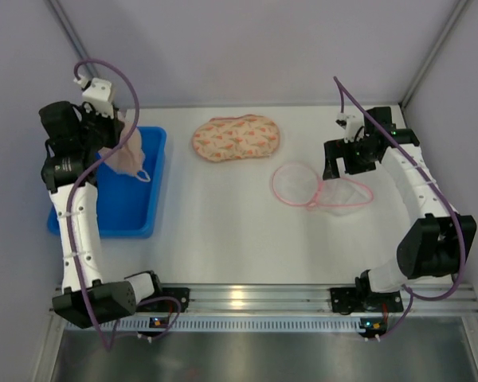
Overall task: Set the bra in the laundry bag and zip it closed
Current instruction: Pick up the bra from the bin, then place the bra at the center of the board.
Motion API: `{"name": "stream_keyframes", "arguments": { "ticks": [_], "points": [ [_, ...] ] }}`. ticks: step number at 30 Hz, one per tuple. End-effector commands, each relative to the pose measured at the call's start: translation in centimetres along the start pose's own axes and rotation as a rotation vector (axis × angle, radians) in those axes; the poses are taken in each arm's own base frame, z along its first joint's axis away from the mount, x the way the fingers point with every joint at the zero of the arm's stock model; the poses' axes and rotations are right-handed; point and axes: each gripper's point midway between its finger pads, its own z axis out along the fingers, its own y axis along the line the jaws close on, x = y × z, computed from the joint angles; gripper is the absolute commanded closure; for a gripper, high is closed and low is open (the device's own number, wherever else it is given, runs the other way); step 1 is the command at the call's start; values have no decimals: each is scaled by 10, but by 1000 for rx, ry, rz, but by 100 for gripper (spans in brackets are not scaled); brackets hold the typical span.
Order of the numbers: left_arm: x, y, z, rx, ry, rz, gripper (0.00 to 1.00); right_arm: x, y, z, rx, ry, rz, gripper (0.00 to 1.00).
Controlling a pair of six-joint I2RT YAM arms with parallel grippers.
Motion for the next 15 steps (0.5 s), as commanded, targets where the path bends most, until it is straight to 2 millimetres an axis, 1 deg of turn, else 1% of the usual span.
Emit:
{"name": "stream_keyframes", "arguments": {
  "ticks": [1,3,4,8,10,12,13,15],
  "points": [
    [-40,-59,-22,143,-99,45,100,-19,10,-23,-10,-81,-37,1],
    [-42,-77,-23,185,-105,43,100,-18,11,-24,-14,-80,-37,1],
    [-39,-95,-23,238,-97,38,100,-18,12,-24,-15,-82,-38,0],
    [-32,-125,-24,355,-75,-22,100,-17,12,-25,-17,-82,-38,0],
    [-33,-134,-25,394,-74,-42,100,-17,12,-25,-18,-81,-36,1],
    [-26,-144,-26,437,-54,-65,100,-16,13,-24,-21,-77,-35,0],
    [-22,-148,-25,446,-45,-66,100,-16,13,-24,-24,-78,-37,1],
    [-8,-152,-22,456,-11,-73,100,-17,14,-23,-31,-77,-35,1]
  ]
}}
